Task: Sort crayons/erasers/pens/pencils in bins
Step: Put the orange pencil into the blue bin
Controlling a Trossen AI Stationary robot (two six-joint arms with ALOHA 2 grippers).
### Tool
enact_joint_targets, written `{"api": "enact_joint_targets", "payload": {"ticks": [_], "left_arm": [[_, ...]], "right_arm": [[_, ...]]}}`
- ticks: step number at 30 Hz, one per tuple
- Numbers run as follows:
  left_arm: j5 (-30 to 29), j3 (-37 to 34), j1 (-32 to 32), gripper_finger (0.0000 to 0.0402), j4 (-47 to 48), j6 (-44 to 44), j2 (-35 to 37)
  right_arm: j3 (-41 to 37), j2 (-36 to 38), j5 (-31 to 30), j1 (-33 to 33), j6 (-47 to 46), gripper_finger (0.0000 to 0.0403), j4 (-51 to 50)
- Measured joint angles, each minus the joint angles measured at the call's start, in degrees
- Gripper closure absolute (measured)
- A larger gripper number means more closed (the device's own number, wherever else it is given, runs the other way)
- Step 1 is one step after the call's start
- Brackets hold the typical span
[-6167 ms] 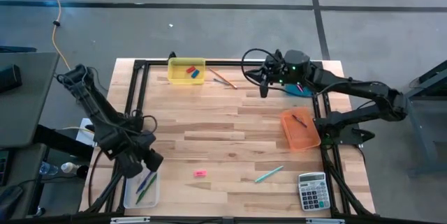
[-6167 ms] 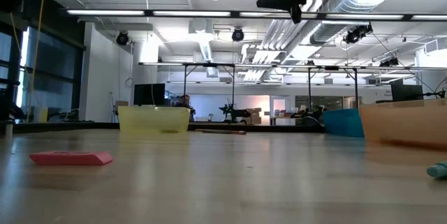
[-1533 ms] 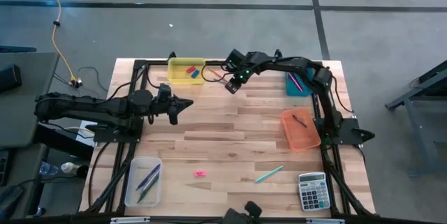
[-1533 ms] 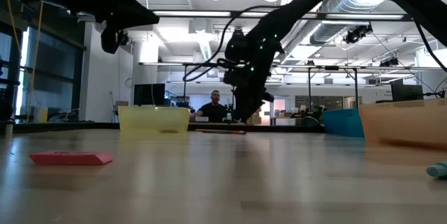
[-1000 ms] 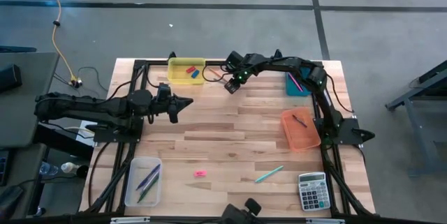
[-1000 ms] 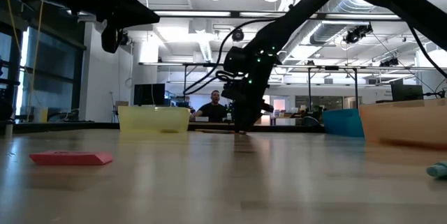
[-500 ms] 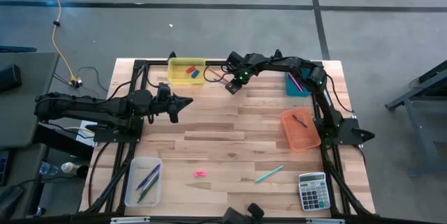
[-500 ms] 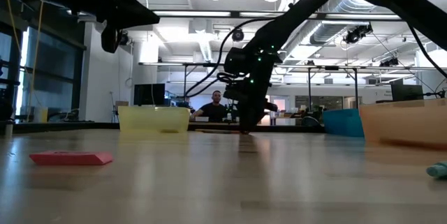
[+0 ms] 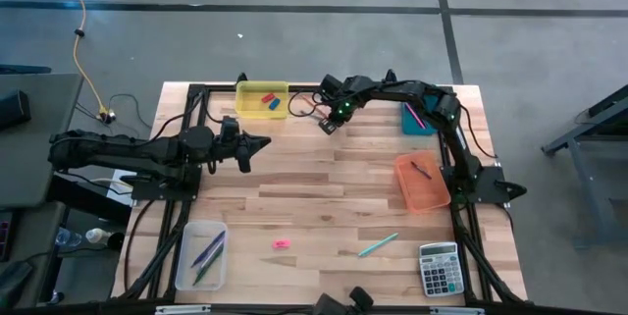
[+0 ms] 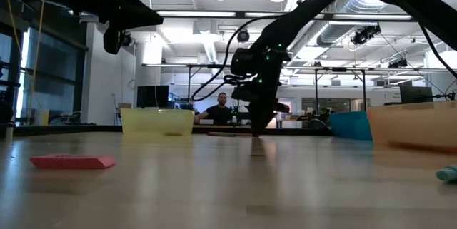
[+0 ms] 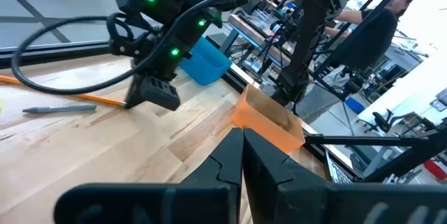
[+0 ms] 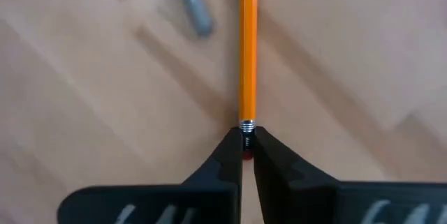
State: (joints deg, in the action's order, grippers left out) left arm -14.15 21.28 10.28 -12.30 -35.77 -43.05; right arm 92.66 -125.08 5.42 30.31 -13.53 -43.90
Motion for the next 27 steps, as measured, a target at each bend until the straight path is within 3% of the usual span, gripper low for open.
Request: {"api": "enact_joint_targets", "payload": {"ticks": [11,20,27], "left_arm": [[0.30,0.00,0.00,0.0402,0.00,-1.09,-0.02],[0.45,0.00,0.00,0.0401,0.00,-1.11,-0.02],[1.54,0.00,0.00,0.0402,-0.01,-0.67,-0.02]], "right_arm": [[0.02,7.61,2.33,-1.26,-4.56,0.0391,-9.07],[0.11,18.17,-4.17,-1.87,-5.68,0.0391,-18.49],[0.17,27.43,-8.73,1.30,-4.41,0.0391,-28.99]]}}
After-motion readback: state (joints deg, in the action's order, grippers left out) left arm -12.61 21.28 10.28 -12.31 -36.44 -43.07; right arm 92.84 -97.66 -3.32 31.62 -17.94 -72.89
